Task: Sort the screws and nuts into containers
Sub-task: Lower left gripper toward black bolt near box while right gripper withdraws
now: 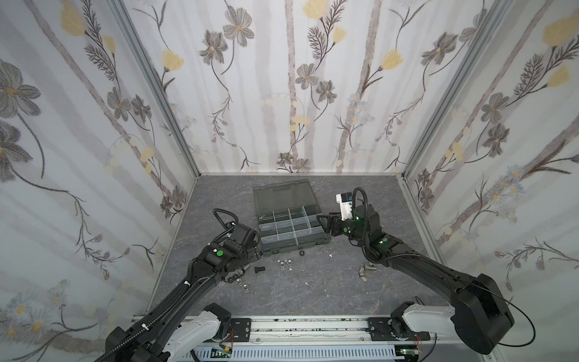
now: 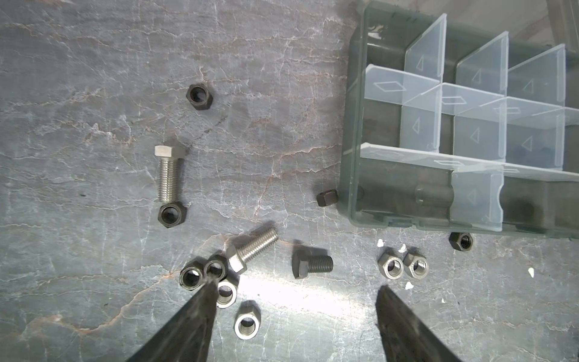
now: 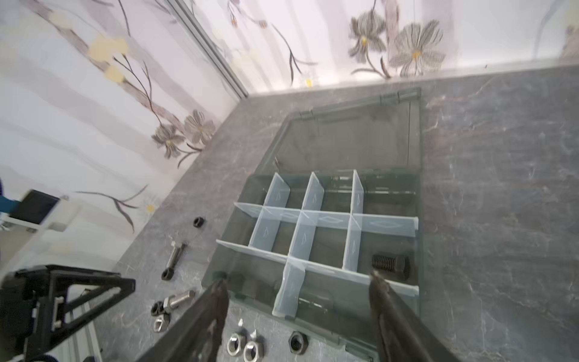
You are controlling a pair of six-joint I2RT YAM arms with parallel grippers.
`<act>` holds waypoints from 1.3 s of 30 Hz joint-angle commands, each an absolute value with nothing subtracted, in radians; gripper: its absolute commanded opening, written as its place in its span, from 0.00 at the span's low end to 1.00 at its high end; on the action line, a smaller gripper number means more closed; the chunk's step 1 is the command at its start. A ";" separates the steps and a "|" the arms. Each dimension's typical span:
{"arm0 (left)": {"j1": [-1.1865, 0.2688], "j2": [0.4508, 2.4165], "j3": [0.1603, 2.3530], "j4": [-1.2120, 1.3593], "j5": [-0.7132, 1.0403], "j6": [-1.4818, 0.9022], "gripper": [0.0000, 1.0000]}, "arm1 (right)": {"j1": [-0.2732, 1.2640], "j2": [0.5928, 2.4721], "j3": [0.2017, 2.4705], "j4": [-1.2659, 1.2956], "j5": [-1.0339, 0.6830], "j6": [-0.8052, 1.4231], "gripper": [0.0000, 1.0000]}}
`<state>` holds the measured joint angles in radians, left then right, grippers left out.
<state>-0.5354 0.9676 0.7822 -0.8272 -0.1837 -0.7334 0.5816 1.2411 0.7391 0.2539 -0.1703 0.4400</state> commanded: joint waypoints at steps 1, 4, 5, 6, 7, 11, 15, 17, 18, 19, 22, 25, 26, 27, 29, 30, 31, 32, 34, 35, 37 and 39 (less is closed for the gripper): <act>-0.567 0.974 0.767 -0.802 -0.208 -0.809 0.90 | 0.579 1.184 0.706 0.297 -0.120 0.435 0.75; -0.598 0.992 0.752 -0.782 -0.226 -0.838 0.91 | 0.579 1.132 0.667 0.316 -0.105 0.440 0.77; -0.616 1.001 0.739 -0.769 -0.227 -0.855 0.91 | 0.578 1.117 0.651 0.329 -0.098 0.443 0.77; -0.634 1.014 0.726 -0.754 -0.230 -0.869 0.91 | 0.577 1.105 0.639 0.341 -0.091 0.446 0.78; -0.651 1.029 0.716 -0.746 -0.239 -0.879 0.91 | 0.578 1.096 0.628 0.349 -0.085 0.449 0.78; -0.702 1.101 0.704 -0.742 -0.315 -0.900 0.89 | 0.576 1.065 0.591 0.383 -0.068 0.455 0.79; -0.713 1.117 0.699 -0.713 -0.308 -0.896 0.88 | 0.577 1.050 0.585 0.383 -0.068 0.454 0.79; -0.718 1.134 0.703 -0.708 -0.306 -0.893 0.87 | 0.577 1.045 0.578 0.394 -0.067 0.453 0.79; -0.723 1.147 0.704 -0.706 -0.309 -0.892 0.87 | 0.577 1.045 0.575 0.397 -0.065 0.456 0.79; -0.728 1.161 0.706 -0.703 -0.311 -0.891 0.87 | 0.577 1.045 0.571 0.401 -0.063 0.456 0.79; -0.743 1.202 0.710 -0.694 -0.320 -0.891 0.86 | 0.576 1.044 0.560 0.415 -0.053 0.457 0.79; -0.753 1.226 0.706 -0.681 -0.321 -0.900 0.83 | 0.575 1.049 0.560 0.415 -0.043 0.464 0.79; -0.755 1.233 0.704 -0.675 -0.318 -0.900 0.81 | 0.576 1.049 0.560 0.415 -0.043 0.469 0.79; -0.755 1.239 0.705 -0.672 -0.316 -0.902 0.80 | 0.576 1.047 0.558 0.417 -0.042 0.471 0.79; -0.760 1.254 0.708 -0.669 -0.317 -0.900 0.78 | 0.576 1.043 0.552 0.427 -0.042 0.474 0.79; -0.760 1.265 0.709 -0.666 -0.315 -0.898 0.78 | 0.575 1.039 0.550 0.429 -0.043 0.475 0.79; -0.760 1.281 0.707 -0.664 -0.313 -0.896 0.77 | 0.576 1.038 0.550 0.429 -0.042 0.476 0.79; -0.759 1.290 0.706 -0.663 -0.314 -0.896 0.77 | 0.576 1.037 0.550 0.428 -0.041 0.475 0.79; -0.760 1.302 0.703 -0.654 -0.308 -0.892 0.76 | 0.575 1.036 0.547 0.434 -0.041 0.478 0.79; -0.759 1.311 0.702 -0.647 -0.303 -0.889 0.74 | 0.576 1.039 0.546 0.437 -0.043 0.481 0.79; -0.760 1.324 0.696 -0.633 -0.302 -0.881 0.72 | 0.575 1.043 0.544 0.440 -0.049 0.488 0.79; -0.759 1.336 0.692 -0.627 -0.315 -0.876 0.70 | 0.575 1.043 0.543 0.449 -0.062 0.494 0.79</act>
<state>-0.7593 1.3239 0.6975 -0.6472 -0.2939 -0.8742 0.5747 1.0416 0.5472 0.3927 -0.0494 0.4747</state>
